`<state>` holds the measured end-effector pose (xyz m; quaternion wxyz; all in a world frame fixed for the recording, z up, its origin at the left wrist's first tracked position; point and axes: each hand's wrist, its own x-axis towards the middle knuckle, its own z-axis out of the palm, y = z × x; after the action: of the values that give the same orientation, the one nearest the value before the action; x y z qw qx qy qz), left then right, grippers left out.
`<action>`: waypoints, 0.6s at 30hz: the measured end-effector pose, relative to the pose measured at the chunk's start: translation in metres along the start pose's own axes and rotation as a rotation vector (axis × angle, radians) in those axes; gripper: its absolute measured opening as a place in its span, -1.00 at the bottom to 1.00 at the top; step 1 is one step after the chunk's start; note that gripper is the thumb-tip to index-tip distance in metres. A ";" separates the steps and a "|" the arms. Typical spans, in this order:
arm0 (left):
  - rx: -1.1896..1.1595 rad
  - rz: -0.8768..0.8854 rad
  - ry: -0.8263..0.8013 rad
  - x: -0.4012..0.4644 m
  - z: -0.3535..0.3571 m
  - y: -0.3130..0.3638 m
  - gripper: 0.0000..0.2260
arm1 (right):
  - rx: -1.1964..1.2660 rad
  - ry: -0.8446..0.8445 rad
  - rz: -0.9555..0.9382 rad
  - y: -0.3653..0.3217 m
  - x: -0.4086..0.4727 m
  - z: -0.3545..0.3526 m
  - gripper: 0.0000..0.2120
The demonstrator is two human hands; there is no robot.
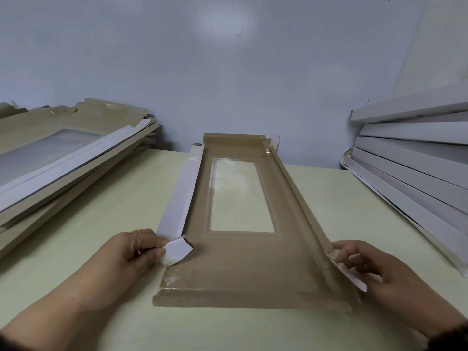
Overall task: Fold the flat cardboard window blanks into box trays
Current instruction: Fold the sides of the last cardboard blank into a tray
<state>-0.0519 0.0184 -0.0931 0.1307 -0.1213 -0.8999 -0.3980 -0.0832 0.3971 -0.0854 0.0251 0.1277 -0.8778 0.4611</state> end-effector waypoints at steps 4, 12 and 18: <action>0.009 0.007 -0.003 0.001 0.000 -0.001 -0.54 | -0.008 -0.047 0.010 -0.001 -0.002 -0.001 -0.75; -0.018 -0.015 -0.019 0.000 -0.001 0.000 -0.57 | -0.055 -0.119 0.028 0.001 -0.001 -0.007 -0.69; -0.040 -0.061 -0.018 0.000 -0.002 0.001 -0.58 | 0.090 -0.122 0.105 0.006 0.001 -0.010 -0.74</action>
<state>-0.0513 0.0181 -0.0910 0.1079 -0.1002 -0.8963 -0.4183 -0.0865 0.4081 -0.0842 -0.0583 0.1102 -0.8615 0.4921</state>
